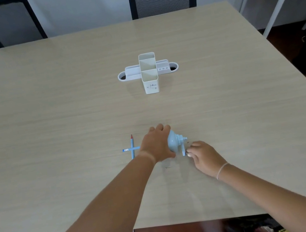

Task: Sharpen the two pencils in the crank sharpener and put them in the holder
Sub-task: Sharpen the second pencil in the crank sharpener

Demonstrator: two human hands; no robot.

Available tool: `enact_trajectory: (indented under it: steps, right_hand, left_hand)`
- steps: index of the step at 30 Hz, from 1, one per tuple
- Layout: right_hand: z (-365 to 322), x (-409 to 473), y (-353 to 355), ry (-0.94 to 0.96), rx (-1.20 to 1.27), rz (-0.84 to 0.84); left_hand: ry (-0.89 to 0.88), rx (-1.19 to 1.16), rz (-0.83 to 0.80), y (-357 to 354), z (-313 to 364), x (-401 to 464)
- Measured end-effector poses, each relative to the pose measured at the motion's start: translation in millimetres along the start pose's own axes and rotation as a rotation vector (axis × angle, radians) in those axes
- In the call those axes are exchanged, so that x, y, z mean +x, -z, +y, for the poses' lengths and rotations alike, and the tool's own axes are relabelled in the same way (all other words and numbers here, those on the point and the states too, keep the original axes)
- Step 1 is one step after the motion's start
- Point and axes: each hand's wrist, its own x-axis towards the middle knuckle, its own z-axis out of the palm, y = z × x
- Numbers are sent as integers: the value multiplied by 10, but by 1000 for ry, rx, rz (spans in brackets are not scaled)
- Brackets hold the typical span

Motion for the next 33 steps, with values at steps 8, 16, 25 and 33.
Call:
enact_trajectory:
  steps: [8,16,25,33]
  right_hand:
    - [-227,133,453,124,50,262]
    - [-63,670,276,-79,2,76]
    - [-84,-69,32,-8,58,35]
    - [-242,297,443,112,85,325]
  left_hand:
    - [-4,-18,9,7,-8,6]
    - [-11,-1,5,15,-12,-2]
    - [2,-16,-10,9,-5,-7]
    - [8,-52,2,9,-17,-15]
